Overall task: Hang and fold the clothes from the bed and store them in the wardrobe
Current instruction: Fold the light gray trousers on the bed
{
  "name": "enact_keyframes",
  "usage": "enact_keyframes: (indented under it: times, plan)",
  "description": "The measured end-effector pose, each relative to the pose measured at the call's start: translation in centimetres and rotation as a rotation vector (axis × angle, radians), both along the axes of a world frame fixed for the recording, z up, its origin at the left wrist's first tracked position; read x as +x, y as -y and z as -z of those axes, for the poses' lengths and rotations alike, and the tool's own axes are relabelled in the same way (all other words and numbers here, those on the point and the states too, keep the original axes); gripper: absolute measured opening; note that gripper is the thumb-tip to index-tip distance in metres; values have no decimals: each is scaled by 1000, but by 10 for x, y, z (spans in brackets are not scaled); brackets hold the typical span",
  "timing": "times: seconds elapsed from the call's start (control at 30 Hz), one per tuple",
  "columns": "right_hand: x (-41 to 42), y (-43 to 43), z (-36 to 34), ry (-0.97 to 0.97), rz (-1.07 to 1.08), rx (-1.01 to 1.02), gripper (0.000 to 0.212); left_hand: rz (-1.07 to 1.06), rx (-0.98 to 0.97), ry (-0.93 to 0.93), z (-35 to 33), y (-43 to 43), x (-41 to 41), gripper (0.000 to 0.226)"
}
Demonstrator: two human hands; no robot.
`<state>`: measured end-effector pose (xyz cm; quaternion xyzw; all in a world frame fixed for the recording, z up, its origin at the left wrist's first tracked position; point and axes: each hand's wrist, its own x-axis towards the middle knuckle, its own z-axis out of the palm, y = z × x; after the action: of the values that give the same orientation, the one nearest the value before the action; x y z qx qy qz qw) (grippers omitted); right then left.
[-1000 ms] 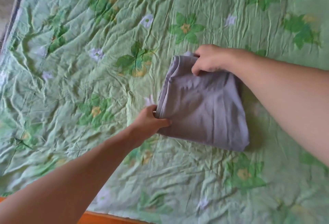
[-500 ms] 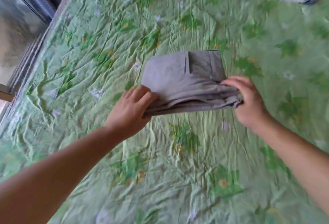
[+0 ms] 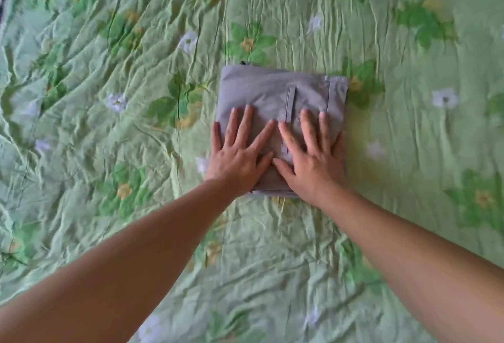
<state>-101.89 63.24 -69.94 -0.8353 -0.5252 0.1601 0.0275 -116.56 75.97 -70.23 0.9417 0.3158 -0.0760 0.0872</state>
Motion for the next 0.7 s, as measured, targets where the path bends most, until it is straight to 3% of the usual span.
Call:
enact_keyframes:
  times: [0.13, 0.27, 0.37, 0.43, 0.53, 0.7]
  plan:
    - [-24, -14, 27, 147, 48, 4, 78, -20, 15, 4, 36, -20, -12, 60]
    - [-17, -22, 19, 57, 55, -101, 73, -12, -45, -5, 29, -23, -11, 60]
    - [12, -31, -2, 92, 54, 81, 55, -102, -100, 43, 17, -26, -17, 61]
    - [38, -45, -2, 210, 10, 149, 59, -146, -97, 51, 15, -28, -22, 64]
    - [78, -70, 16, 211, -65, 24, 72, -121, -40, 45, 26, -31, -20, 70]
    - [88, -78, 33, 156, -47, -156, 76, -94, -51, 11, 36, -37, -16, 72]
